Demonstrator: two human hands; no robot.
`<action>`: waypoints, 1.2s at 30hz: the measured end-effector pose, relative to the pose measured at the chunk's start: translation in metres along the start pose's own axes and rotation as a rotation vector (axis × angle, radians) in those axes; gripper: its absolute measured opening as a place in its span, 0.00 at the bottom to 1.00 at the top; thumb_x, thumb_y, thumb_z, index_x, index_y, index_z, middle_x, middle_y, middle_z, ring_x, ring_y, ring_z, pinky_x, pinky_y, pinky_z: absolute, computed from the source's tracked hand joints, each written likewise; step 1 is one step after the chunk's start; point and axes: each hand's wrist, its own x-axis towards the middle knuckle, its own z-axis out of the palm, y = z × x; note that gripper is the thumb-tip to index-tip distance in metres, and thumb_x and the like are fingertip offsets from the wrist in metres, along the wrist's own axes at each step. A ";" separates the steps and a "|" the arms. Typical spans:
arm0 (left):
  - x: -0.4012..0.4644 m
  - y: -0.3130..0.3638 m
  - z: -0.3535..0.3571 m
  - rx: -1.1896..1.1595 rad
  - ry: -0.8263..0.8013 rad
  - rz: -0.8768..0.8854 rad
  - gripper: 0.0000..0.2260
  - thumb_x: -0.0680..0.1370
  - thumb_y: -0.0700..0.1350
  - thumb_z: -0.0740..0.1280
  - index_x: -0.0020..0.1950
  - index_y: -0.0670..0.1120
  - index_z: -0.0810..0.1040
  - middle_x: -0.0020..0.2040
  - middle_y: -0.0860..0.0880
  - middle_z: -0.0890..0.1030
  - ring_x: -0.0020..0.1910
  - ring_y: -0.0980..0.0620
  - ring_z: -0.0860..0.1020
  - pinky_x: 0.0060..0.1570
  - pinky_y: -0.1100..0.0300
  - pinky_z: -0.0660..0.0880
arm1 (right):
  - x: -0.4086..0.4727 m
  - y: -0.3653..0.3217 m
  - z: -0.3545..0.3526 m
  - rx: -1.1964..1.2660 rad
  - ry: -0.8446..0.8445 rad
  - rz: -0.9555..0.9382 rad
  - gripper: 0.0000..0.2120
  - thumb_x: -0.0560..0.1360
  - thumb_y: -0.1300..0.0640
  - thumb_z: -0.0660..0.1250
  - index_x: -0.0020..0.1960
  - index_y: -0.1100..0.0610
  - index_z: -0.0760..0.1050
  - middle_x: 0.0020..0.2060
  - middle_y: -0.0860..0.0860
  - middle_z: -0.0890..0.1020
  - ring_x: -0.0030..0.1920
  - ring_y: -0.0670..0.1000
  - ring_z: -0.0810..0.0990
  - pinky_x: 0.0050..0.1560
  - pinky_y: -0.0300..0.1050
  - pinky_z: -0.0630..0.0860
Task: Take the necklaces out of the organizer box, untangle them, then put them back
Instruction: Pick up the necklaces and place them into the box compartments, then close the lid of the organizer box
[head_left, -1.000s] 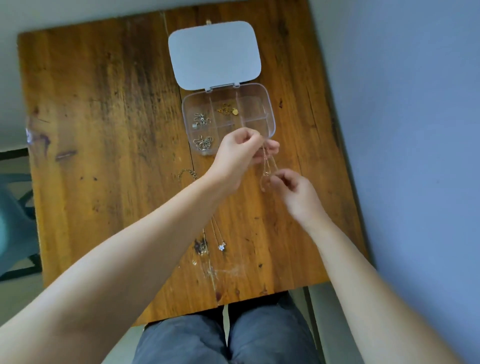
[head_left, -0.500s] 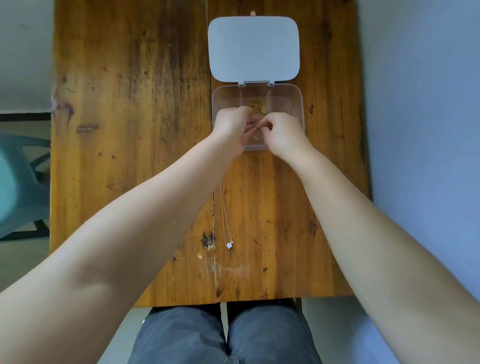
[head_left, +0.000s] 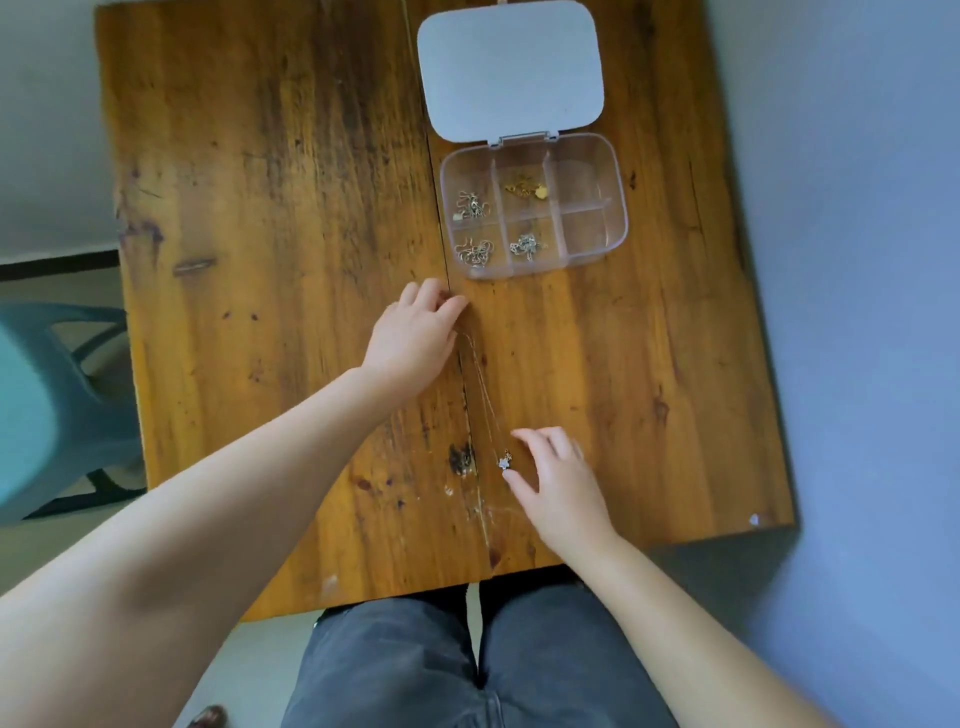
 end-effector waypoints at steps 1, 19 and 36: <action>0.003 0.000 0.000 0.029 0.005 0.022 0.13 0.78 0.41 0.60 0.62 0.41 0.72 0.58 0.40 0.73 0.55 0.39 0.70 0.41 0.48 0.73 | -0.003 -0.001 0.008 -0.047 0.047 0.008 0.18 0.77 0.50 0.64 0.65 0.52 0.70 0.59 0.49 0.73 0.58 0.48 0.70 0.56 0.40 0.68; 0.053 0.074 -0.022 -0.684 -0.132 -0.127 0.03 0.75 0.42 0.63 0.41 0.46 0.72 0.35 0.51 0.77 0.32 0.54 0.73 0.30 0.63 0.69 | -0.005 0.039 -0.040 0.193 0.361 0.042 0.04 0.78 0.60 0.62 0.51 0.58 0.74 0.50 0.50 0.75 0.44 0.46 0.76 0.43 0.29 0.70; 0.163 0.206 0.015 -0.537 -0.195 0.059 0.07 0.78 0.40 0.61 0.52 0.46 0.78 0.52 0.46 0.79 0.46 0.52 0.75 0.42 0.61 0.72 | 0.012 0.142 -0.099 -0.134 0.438 0.345 0.06 0.77 0.53 0.64 0.50 0.54 0.77 0.49 0.52 0.78 0.39 0.46 0.76 0.39 0.33 0.72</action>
